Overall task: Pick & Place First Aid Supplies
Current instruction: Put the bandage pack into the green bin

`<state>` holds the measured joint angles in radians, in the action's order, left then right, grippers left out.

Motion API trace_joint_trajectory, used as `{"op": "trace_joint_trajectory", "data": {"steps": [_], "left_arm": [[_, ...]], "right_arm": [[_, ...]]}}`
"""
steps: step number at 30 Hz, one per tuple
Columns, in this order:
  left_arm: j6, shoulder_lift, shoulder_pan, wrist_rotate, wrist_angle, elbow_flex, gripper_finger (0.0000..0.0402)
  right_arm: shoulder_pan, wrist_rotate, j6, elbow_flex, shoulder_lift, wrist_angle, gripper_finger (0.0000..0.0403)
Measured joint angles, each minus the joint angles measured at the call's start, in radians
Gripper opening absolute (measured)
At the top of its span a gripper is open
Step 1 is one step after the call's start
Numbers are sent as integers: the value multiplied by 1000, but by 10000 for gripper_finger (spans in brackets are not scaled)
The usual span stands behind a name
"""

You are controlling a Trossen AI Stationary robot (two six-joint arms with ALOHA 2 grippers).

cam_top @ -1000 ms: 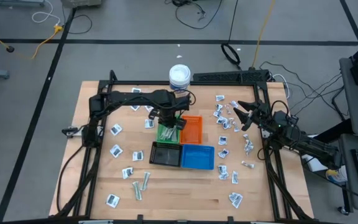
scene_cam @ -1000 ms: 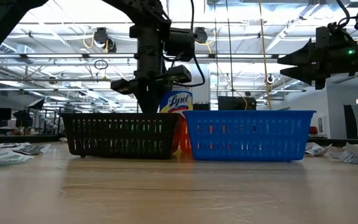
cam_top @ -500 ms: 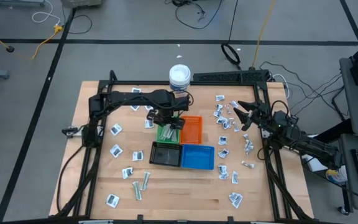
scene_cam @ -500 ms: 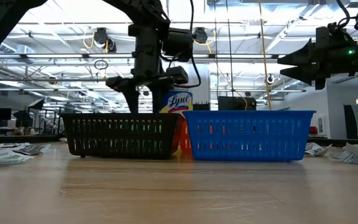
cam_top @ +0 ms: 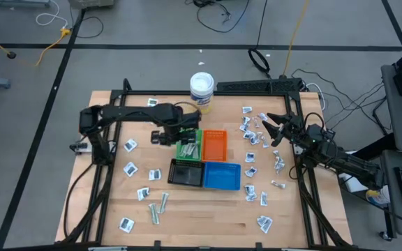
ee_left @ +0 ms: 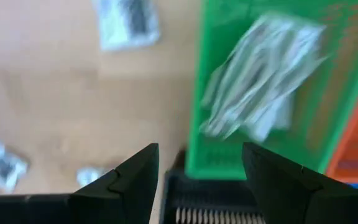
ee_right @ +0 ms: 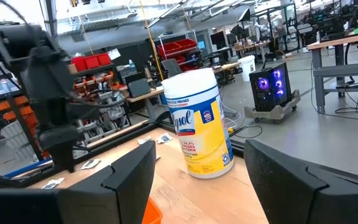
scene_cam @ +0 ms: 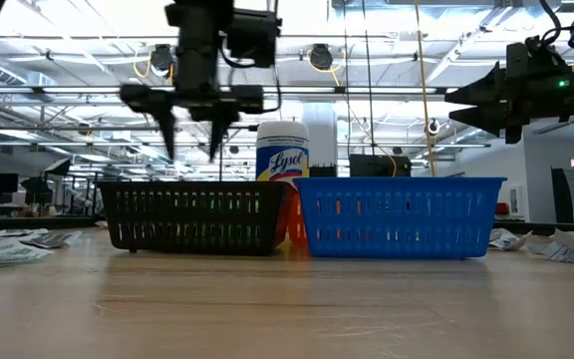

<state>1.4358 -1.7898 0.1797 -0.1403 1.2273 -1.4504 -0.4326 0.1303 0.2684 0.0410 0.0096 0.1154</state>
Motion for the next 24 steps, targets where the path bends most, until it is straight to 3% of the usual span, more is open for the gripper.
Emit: {"op": "trace_joint_trajectory", "data": {"steps": [11,24], "left_arm": [[340,134,-222,-44,-6,157,237],[605,140,-465,-105,-71,211,237]], "right_arm": [[0,0,0,0,0,0,242],[0,0,0,0,0,0,242]]}}
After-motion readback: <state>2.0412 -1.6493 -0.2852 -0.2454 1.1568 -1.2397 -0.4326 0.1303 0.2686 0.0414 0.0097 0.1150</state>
